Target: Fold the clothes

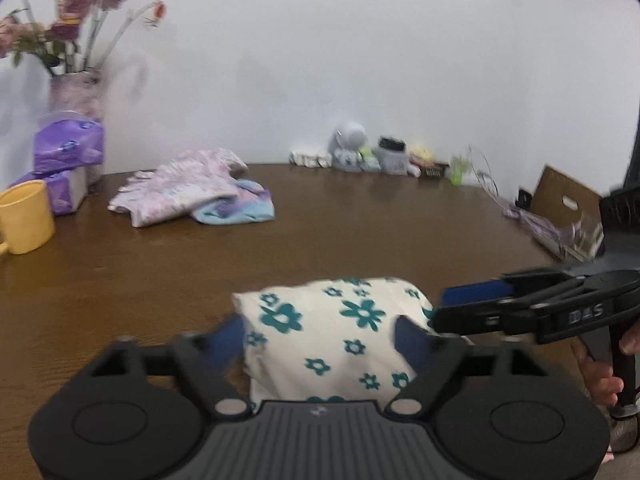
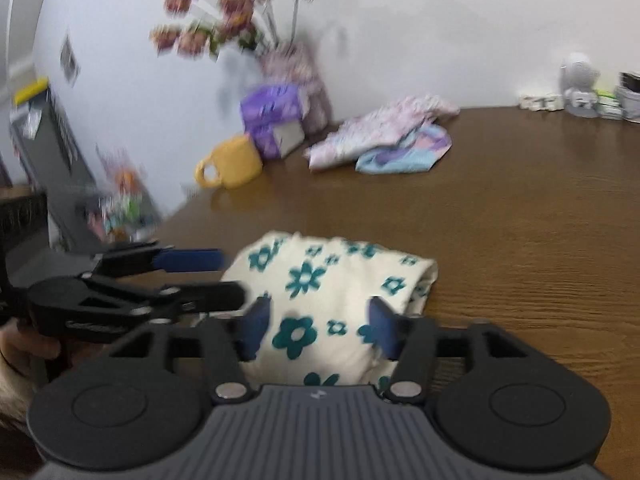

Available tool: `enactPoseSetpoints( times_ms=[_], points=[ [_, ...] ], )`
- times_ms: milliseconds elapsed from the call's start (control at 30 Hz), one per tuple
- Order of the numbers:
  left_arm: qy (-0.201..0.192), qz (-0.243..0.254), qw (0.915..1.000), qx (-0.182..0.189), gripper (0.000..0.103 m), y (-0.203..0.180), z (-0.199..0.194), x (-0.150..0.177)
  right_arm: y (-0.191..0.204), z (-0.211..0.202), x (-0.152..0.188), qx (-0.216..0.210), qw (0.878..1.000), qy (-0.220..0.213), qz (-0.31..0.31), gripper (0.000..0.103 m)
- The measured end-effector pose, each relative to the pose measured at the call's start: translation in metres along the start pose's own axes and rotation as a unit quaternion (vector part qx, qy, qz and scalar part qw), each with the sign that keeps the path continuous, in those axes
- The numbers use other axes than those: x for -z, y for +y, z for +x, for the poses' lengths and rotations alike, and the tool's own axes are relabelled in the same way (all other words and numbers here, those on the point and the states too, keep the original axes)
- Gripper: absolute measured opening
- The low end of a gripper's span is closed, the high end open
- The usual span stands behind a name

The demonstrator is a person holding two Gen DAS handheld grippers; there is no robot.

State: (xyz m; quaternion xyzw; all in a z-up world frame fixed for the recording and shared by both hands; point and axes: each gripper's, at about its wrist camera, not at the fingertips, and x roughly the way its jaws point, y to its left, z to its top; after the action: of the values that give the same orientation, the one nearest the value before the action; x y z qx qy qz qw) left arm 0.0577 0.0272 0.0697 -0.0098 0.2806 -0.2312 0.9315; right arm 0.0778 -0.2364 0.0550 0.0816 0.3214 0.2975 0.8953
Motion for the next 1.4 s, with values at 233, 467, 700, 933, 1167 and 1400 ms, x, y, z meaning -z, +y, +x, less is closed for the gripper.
enactPoseSetpoints(
  times_ms=[233, 467, 700, 933, 1167, 1400],
  points=[
    [0.042, -0.123, 0.9914, 0.016, 0.094, 0.037, 0.007, 0.002, -0.032, 0.004, 0.005, 0.005, 0.996, 0.036, 0.076, 0.091],
    [0.088, -0.194, 0.9757, 0.051, 0.094, 0.06, 0.028, 0.007, -0.052, 0.02, 0.011, -0.023, 0.988, 0.048, 0.144, 0.1],
    [0.128, -0.239, 0.9602, 0.068, 0.093, 0.078, 0.052, 0.009, -0.068, 0.033, 0.014, -0.058, 0.973, 0.058, 0.215, 0.099],
    [0.134, -0.23, 0.9577, 0.109, 0.091, 0.081, 0.063, 0.007, -0.075, 0.044, 0.012, -0.085, 0.966, 0.05, 0.238, 0.099],
    [0.137, -0.259, 0.9446, 0.147, 0.061, 0.092, 0.072, 0.012, -0.078, 0.051, 0.016, -0.105, 0.958, 0.053, 0.261, 0.072],
    [0.125, -0.283, 0.9354, 0.172, 0.05, 0.099, 0.076, 0.022, -0.082, 0.056, 0.022, -0.104, 0.953, 0.056, 0.279, 0.046]
  ],
)
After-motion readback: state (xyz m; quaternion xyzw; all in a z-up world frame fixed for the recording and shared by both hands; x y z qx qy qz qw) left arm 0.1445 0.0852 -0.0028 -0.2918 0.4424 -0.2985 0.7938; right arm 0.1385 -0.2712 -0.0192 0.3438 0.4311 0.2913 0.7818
